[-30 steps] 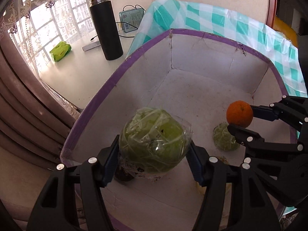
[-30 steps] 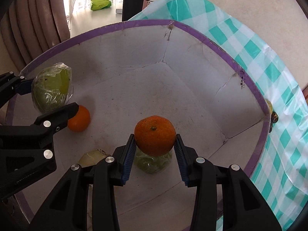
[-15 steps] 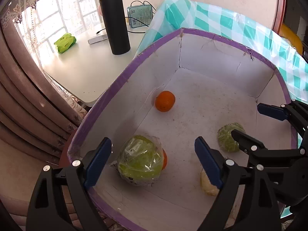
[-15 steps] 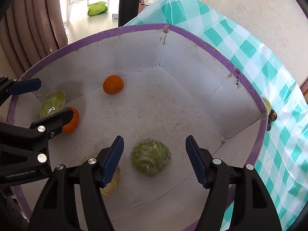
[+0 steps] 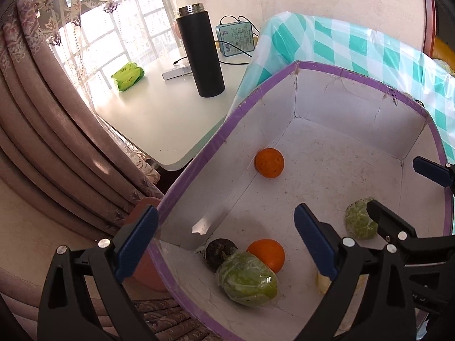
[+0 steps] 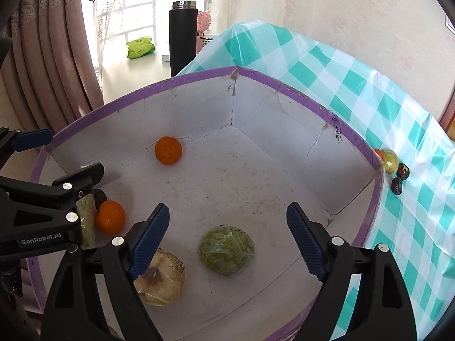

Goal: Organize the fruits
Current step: 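Move both tools back to the remaining fruits on the tablecloth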

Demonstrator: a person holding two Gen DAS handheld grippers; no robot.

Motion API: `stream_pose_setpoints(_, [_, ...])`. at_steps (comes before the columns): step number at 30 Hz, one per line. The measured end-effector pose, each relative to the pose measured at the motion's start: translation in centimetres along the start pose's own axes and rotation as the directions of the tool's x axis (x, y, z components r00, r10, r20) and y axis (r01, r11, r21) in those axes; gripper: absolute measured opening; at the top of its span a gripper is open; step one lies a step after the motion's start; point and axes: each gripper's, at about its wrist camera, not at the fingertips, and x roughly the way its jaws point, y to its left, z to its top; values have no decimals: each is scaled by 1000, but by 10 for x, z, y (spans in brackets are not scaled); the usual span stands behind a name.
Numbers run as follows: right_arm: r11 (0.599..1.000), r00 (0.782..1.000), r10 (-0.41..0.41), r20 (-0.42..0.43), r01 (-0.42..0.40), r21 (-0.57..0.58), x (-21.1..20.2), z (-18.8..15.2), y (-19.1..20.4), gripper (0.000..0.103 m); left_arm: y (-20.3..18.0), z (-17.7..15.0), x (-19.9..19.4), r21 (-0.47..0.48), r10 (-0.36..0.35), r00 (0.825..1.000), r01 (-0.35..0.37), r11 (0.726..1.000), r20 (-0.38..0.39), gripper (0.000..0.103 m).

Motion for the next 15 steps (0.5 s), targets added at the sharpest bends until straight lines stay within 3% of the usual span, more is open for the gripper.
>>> stream_pose_setpoints(3, [999, 995, 23, 96, -25, 29, -14, -2, -8, 87, 1, 7, -36, -60, 15, 985, -5, 998, 171, 96])
stream_pose_setpoints(5, [998, 986, 28, 166, -38, 56, -28, -2, -19, 87, -5, 8, -69, -82, 24, 949, 2, 997, 315, 96])
stream_pose_setpoints(8, [988, 955, 5, 298, -50, 144, -55, -6, -49, 87, -23, 7, -116, -57, -26, 864, 63, 996, 502, 96])
stream_pose_setpoints(10, [973, 928, -34, 371, -54, 226, -73, -13, -80, 87, -42, 0, -144, 2, -124, 785, 155, 988, 607, 102])
stream_pose_setpoints(12, [954, 915, -84, 394, -40, 297, -81, -24, -112, 87, -69, -8, -167, 101, -250, 693, 249, 963, 676, 101])
stream_pose_setpoints(13, [943, 919, -113, 377, -20, 333, -82, -30, -130, 87, -88, -11, -174, 164, -305, 665, 267, 950, 682, 101])
stream_pose_setpoints(14, [930, 929, -147, 340, 12, 368, -80, -35, -147, 87, -112, -13, -179, 229, -349, 653, 265, 937, 672, 101])
stream_pose_setpoints(15, [914, 940, -178, 291, 49, 402, -76, -42, -165, 87, -135, -15, -180, 286, -382, 652, 254, 924, 655, 101])
